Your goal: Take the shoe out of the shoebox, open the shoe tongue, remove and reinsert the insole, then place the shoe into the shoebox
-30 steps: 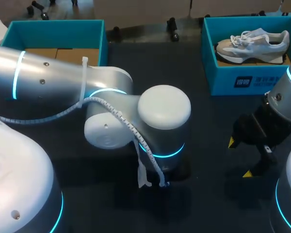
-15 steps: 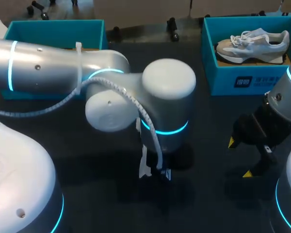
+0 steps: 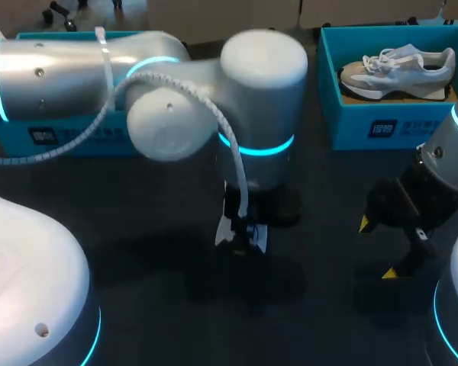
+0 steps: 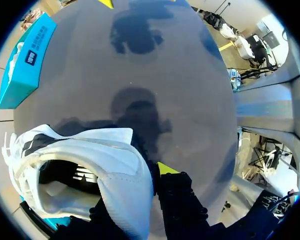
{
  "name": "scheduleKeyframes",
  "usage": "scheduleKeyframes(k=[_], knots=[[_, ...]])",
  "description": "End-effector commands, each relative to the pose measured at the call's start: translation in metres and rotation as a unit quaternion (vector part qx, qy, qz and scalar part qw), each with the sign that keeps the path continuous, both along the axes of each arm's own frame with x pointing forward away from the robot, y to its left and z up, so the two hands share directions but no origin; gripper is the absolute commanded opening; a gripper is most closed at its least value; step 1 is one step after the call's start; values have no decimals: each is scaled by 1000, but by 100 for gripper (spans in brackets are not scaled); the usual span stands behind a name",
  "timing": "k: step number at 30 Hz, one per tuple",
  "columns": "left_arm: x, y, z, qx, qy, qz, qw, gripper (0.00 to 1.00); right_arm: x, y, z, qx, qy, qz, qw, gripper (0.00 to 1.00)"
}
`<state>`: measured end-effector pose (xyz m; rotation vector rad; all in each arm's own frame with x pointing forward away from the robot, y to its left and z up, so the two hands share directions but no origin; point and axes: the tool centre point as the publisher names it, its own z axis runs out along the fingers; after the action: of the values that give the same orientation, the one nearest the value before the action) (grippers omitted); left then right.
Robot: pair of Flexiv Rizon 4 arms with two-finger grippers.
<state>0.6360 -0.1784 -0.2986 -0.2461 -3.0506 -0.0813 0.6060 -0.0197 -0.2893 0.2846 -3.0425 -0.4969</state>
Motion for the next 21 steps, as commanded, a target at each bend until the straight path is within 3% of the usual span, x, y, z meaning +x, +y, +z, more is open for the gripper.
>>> scheduleKeyframes(k=[1, 9, 21], knots=[[23, 13, 34, -9, 13, 0, 1000, 0, -1, -1, -1, 0, -2, 0, 1000, 100], [64, 34, 67, -15, 12, 11, 1000, 0, -1, -1, -1, 0, -2, 0, 1000, 100], [149, 78, 116, -13, 43, 17, 999, 0, -1, -1, -1, 0, -2, 0, 1000, 100]])
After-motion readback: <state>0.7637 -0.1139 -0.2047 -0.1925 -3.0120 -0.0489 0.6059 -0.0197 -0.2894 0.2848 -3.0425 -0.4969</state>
